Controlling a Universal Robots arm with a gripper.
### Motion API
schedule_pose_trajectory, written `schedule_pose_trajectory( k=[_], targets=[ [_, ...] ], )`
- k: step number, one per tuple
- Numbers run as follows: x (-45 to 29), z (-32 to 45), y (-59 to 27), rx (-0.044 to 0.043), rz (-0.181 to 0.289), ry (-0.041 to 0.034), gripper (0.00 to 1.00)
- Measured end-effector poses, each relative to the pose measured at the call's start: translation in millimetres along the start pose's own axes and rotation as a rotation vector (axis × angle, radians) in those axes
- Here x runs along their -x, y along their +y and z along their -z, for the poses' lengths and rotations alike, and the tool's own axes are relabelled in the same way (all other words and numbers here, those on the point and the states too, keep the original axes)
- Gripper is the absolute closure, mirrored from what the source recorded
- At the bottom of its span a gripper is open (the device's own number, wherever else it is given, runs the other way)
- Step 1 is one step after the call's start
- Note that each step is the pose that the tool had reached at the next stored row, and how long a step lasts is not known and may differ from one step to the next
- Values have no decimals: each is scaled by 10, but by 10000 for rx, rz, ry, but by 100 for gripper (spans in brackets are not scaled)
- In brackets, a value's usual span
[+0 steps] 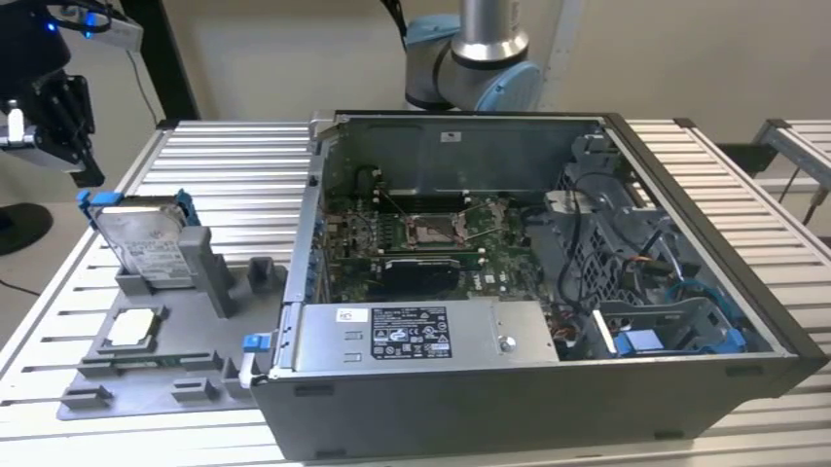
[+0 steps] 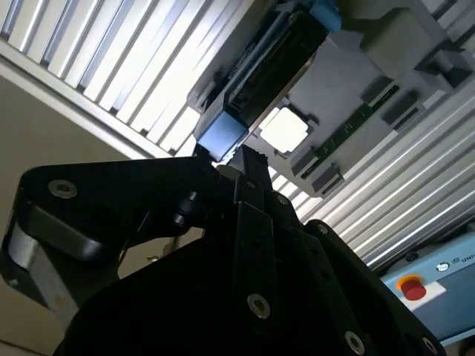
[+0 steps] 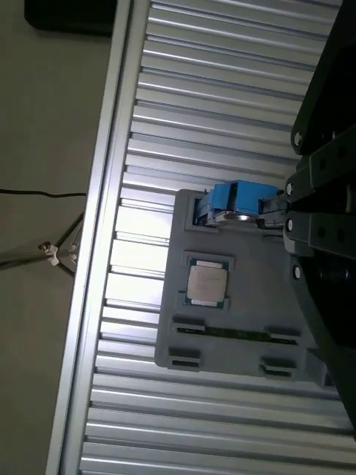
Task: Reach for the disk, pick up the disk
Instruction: 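Pick up the disk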
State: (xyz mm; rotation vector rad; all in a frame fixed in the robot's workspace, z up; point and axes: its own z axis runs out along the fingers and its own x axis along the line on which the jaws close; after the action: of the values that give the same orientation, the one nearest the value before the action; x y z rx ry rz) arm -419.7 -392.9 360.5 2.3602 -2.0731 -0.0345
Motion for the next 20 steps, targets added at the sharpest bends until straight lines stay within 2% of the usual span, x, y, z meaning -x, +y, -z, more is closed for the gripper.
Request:
schedule_pose_trajectory(
  k=[18, 19, 20],
  targets=[
    [2, -4, 0, -1, -107, -2, 100],
    [2, -4, 0, -2, -107, -2, 0],
    [2, -4, 0, -1, -107, -2, 0]
  ],
)
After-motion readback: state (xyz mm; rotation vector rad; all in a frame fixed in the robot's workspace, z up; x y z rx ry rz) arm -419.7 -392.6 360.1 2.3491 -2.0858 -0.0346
